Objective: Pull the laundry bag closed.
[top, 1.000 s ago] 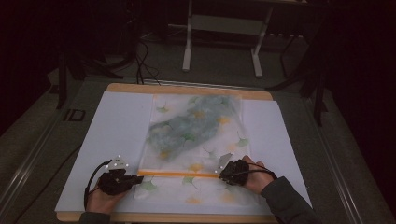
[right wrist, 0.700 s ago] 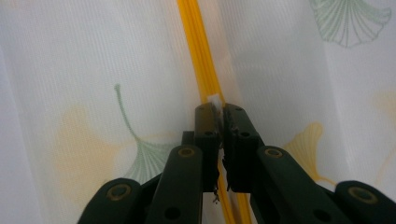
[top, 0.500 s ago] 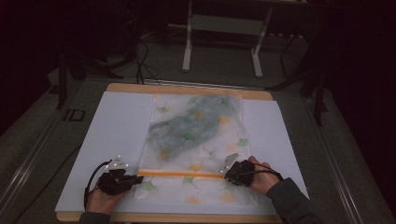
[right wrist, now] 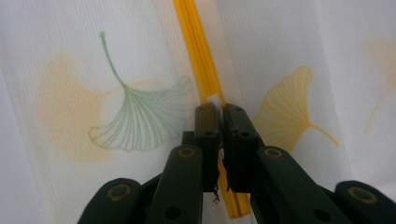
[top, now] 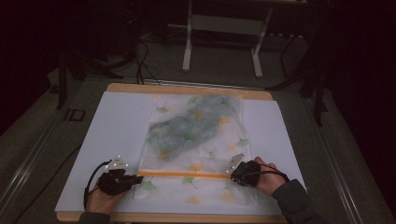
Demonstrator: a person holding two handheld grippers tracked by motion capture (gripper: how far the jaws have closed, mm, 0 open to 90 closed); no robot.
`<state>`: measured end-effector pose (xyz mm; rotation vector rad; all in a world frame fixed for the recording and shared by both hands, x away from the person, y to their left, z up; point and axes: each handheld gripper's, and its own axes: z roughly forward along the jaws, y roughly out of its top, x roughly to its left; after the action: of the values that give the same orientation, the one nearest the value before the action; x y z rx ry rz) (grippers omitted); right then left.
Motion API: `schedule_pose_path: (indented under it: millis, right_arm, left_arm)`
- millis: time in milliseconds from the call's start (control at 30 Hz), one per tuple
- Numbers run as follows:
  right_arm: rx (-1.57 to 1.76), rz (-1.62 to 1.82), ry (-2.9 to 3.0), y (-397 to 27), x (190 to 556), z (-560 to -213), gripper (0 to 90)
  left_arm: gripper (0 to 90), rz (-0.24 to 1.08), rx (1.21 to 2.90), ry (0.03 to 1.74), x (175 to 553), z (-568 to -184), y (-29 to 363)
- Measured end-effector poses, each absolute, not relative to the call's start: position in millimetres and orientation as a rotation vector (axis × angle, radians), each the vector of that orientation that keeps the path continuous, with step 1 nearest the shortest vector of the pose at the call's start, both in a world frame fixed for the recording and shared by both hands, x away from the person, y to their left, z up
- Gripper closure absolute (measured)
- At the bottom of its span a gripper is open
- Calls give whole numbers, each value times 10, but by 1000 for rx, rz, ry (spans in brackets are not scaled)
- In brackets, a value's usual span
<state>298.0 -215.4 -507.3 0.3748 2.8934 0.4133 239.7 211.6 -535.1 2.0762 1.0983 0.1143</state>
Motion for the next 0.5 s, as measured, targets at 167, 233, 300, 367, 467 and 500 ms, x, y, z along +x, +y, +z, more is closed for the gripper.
schedule_pose_path:
  millis: [167,233,300,367,467,500]
  right_arm:
    - [385,407,2893,-2215,2979,-5069,851]
    - [397,405,2891,-2247,2978,-5069,851]
    - [407,404,2890,-2277,2978,-5068,851]
    - [419,404,2891,-2308,2976,-5066,851]
    - [428,405,2890,-2351,2975,-5066,851]
    - [425,404,2891,-2364,2978,-5065,851]
  left_arm:
    - [874,113,2076,1100,2397,-5351,2118]
    - [874,113,2078,1100,2397,-5351,2121]
    - [873,113,2078,1100,2397,-5350,2122]
    - [874,114,2077,1101,2397,-5350,2122]
    - [874,115,2075,1102,2395,-5349,2124]
    - [874,115,2076,1101,2394,-5348,2125]
